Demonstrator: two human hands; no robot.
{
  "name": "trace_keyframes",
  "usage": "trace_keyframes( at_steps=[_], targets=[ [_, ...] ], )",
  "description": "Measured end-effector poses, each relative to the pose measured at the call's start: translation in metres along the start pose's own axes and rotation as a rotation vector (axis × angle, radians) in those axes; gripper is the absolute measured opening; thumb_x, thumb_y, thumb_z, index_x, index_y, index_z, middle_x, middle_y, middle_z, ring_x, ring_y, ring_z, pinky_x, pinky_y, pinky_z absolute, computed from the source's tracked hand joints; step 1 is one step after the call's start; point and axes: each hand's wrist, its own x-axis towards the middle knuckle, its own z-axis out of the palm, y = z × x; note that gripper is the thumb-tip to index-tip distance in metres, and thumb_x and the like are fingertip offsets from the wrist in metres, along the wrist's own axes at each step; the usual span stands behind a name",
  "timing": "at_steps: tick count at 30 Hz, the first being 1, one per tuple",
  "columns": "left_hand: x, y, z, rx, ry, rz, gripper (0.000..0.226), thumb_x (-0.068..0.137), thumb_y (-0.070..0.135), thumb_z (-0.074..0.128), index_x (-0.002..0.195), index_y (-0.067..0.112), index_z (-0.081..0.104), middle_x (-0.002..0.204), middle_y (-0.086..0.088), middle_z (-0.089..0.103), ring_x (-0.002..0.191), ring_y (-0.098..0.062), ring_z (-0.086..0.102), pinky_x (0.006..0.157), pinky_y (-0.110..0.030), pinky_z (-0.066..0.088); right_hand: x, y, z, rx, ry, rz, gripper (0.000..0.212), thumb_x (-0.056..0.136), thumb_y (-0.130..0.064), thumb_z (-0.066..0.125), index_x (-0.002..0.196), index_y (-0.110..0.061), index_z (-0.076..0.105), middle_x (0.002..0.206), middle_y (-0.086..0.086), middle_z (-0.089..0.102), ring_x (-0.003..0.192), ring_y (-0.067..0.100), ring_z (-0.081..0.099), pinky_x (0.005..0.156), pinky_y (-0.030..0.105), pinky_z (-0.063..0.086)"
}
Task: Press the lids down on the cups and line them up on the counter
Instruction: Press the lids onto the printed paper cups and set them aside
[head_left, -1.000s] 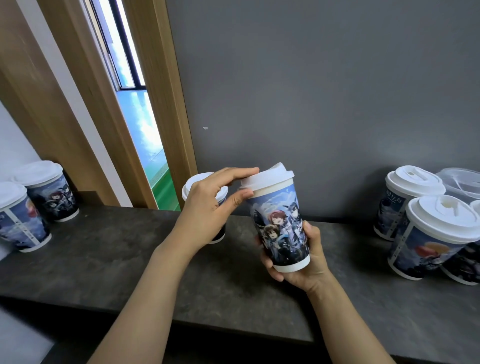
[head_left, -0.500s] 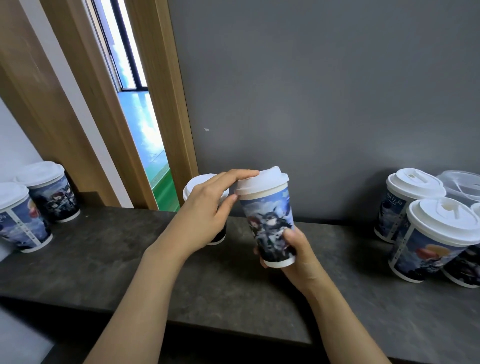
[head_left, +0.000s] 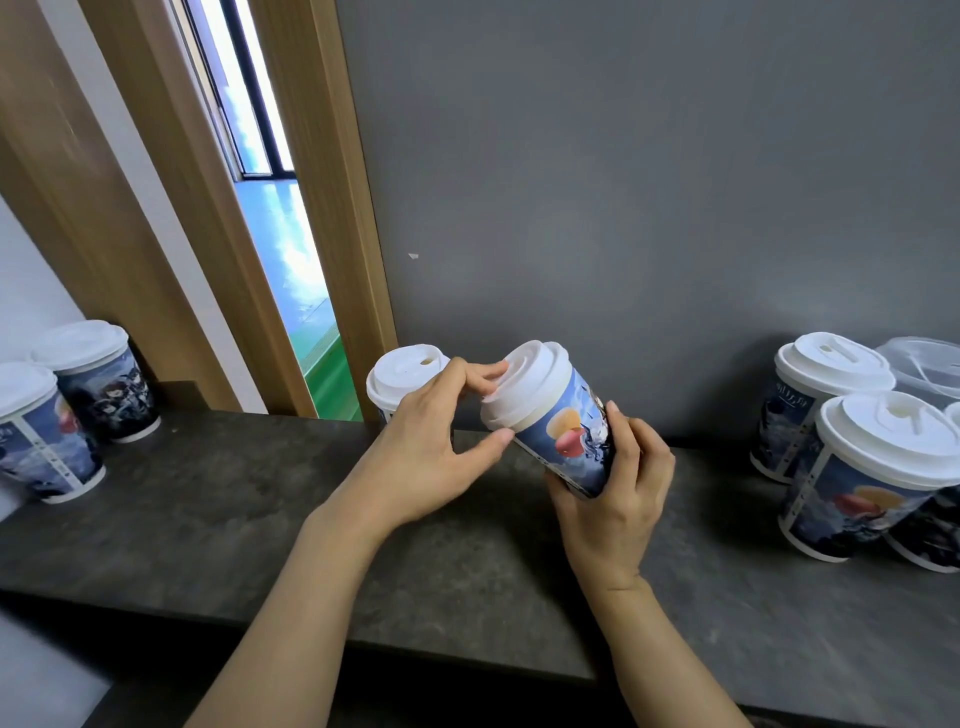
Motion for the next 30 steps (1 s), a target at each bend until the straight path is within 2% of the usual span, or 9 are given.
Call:
trace_keyframes(
  at_steps=[3, 7, 12, 16, 18, 20, 23, 26, 30],
  targets=[
    [-0.001, -0.001, -0.001, 0.009, 0.013, -0.007, 0.032, 0.083, 0.048, 0.068, 0.1, 0.047, 0.041, 0.116, 0.058, 0.036, 0.11, 0.032, 0.035, 0.086, -0.01, 0.039, 0.001, -0.002, 0.0, 0.008, 0.018, -0.008, 0.066, 0.079, -0.035, 0.073, 0.135, -0.008, 0.049, 0.124, 0.009, 0.047, 0.107, 0.025, 0.05, 0.096, 0.021, 0.038],
    [0.0, -0.001, -0.001, 0.023, 0.034, 0.008, 0.03, 0.083, 0.049, 0.068, 0.099, 0.045, 0.042, 0.116, 0.058, 0.037, 0.11, 0.033, 0.035, 0.082, -0.008, 0.037, 0.001, -0.003, 0.0, 0.031, 0.015, 0.006, 0.066, 0.078, -0.035, 0.073, 0.134, -0.008, 0.049, 0.124, 0.009, 0.047, 0.108, 0.025, 0.05, 0.094, 0.025, 0.04],
    [-0.002, 0.003, 0.004, 0.047, 0.091, 0.063, 0.027, 0.082, 0.055, 0.061, 0.098, 0.042, 0.043, 0.118, 0.056, 0.038, 0.115, 0.03, 0.034, 0.086, -0.01, 0.038, 0.0, -0.002, 0.0, 0.072, -0.043, 0.07, 0.075, 0.068, -0.024, 0.081, 0.134, -0.007, 0.049, 0.123, 0.008, 0.049, 0.108, 0.025, 0.054, 0.09, 0.036, 0.049],
    [-0.003, 0.013, 0.015, 0.086, 0.146, 0.18, 0.027, 0.088, 0.042, 0.062, 0.112, 0.035, 0.053, 0.126, 0.03, 0.054, 0.127, 0.012, 0.041, 0.102, -0.024, 0.042, -0.003, -0.008, -0.002, 0.135, -0.229, 0.24, 0.08, 0.056, -0.028, 0.088, 0.128, -0.017, 0.053, 0.117, -0.005, 0.06, 0.105, 0.015, 0.06, 0.095, 0.027, 0.041],
    [-0.003, 0.018, 0.022, 0.137, 0.126, 0.253, 0.027, 0.091, 0.032, 0.065, 0.117, 0.029, 0.058, 0.13, 0.02, 0.057, 0.132, 0.004, 0.041, 0.105, -0.03, 0.04, -0.002, -0.01, -0.004, 0.184, -0.276, 0.361, 0.075, 0.056, -0.035, 0.088, 0.123, -0.027, 0.055, 0.113, -0.015, 0.064, 0.104, 0.008, 0.062, 0.094, 0.04, 0.047],
    [-0.004, 0.022, 0.03, 0.186, 0.084, 0.311, 0.031, 0.091, 0.024, 0.067, 0.121, 0.026, 0.061, 0.134, 0.016, 0.056, 0.136, 0.001, 0.039, 0.105, -0.031, 0.038, -0.001, -0.007, -0.01, 0.256, -0.298, 0.467, 0.069, 0.057, -0.037, 0.086, 0.119, -0.034, 0.056, 0.111, -0.016, 0.068, 0.103, 0.008, 0.066, 0.089, 0.047, 0.053],
    [-0.006, 0.026, 0.045, 0.178, 0.038, 0.356, 0.037, 0.09, 0.021, 0.067, 0.127, 0.025, 0.06, 0.138, 0.014, 0.053, 0.138, 0.0, 0.036, 0.105, -0.029, 0.035, -0.002, -0.001, -0.023, 0.289, -0.32, 0.533, 0.062, 0.059, -0.033, 0.087, 0.114, -0.038, 0.057, 0.106, -0.015, 0.072, 0.096, 0.006, 0.07, 0.08, 0.041, 0.058],
    [-0.008, 0.034, 0.058, 0.148, 0.014, 0.398, 0.047, 0.087, 0.019, 0.069, 0.131, 0.028, 0.056, 0.142, 0.016, 0.048, 0.14, 0.0, 0.033, 0.105, -0.021, 0.029, -0.008, 0.0, -0.041, 0.226, -0.313, 0.553, 0.057, 0.06, -0.034, 0.085, 0.108, -0.04, 0.056, 0.102, -0.019, 0.072, 0.091, 0.0, 0.07, 0.074, 0.023, 0.056],
    [-0.004, 0.046, 0.074, 0.116, -0.021, 0.437, 0.051, 0.087, 0.02, 0.068, 0.134, 0.029, 0.052, 0.143, 0.018, 0.045, 0.142, -0.001, 0.029, 0.106, -0.028, 0.033, -0.013, 0.004, -0.064, 0.147, -0.3, 0.604, 0.05, 0.061, -0.038, 0.083, 0.103, -0.037, 0.056, 0.097, -0.022, 0.071, 0.085, -0.005, 0.067, 0.068, 0.011, 0.048]
  ],
)
